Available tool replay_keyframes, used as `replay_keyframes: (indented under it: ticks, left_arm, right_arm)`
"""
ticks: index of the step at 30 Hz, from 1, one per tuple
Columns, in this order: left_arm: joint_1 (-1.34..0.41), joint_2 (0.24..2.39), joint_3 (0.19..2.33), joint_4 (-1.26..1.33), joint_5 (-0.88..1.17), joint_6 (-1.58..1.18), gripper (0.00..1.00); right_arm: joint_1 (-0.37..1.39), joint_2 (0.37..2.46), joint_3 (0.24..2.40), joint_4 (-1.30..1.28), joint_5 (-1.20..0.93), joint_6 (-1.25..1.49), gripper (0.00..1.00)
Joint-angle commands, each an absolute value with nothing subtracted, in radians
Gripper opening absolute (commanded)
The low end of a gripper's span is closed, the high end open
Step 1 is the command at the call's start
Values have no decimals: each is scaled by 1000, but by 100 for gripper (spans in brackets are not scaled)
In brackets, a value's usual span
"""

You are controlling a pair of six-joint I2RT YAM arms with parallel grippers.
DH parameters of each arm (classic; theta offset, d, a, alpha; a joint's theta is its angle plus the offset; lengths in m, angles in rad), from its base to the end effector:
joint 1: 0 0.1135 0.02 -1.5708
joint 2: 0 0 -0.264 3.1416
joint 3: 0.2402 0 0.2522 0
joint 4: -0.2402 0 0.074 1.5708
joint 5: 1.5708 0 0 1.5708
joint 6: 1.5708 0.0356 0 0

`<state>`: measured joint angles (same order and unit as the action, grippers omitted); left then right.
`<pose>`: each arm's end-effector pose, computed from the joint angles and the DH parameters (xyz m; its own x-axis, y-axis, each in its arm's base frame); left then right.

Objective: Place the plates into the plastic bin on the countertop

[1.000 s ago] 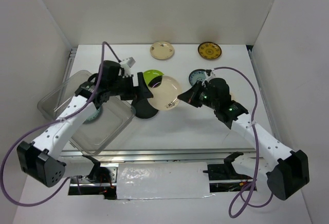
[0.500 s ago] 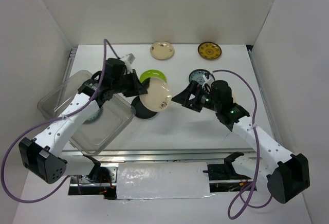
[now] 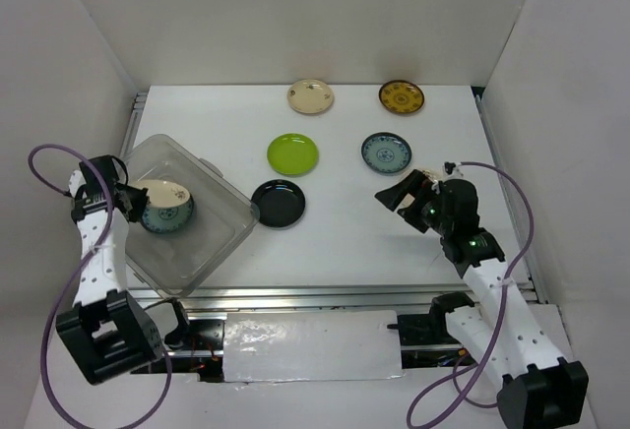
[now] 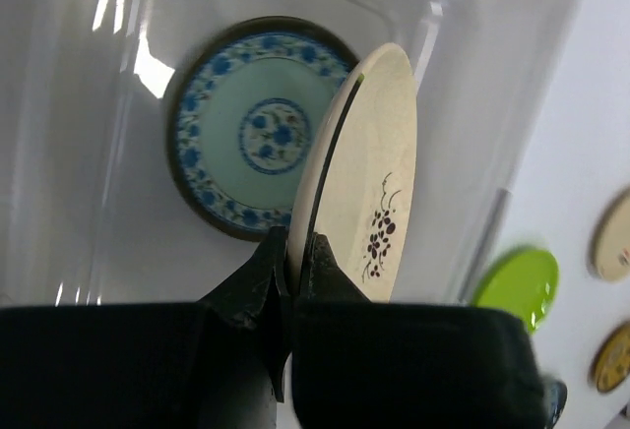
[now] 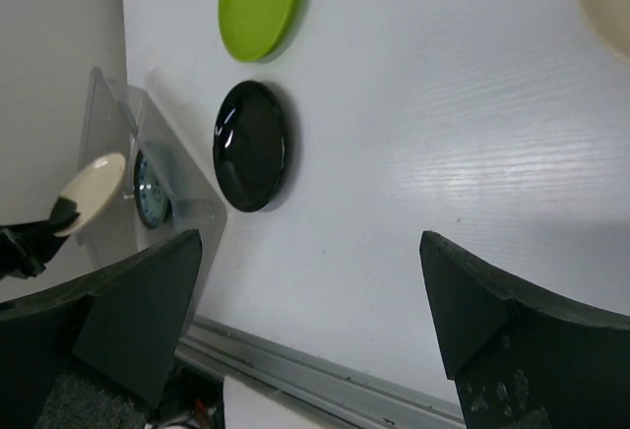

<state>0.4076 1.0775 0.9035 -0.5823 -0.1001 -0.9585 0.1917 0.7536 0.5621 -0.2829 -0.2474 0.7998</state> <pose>0.2063 0.0929 0.2876 0.0153 -0.8803 -0.4742 -0.7806 0.2859 -0.5558 0.1710 0.0421 0.2569 -0.5984 0.5922 -0.5397 0.0439 0.6968 0.7160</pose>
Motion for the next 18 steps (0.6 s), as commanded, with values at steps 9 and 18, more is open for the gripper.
replay_keyframes:
  ticks: [9, 18]
  left_arm:
    - [466, 1232, 870, -486, -101, -993, 72]
    - [448, 1215, 1000, -675, -140, -876, 99]
  right_arm:
    - [25, 626, 555, -368, -345, 703, 100]
    - [202, 796, 416, -94, -388, 814, 100]
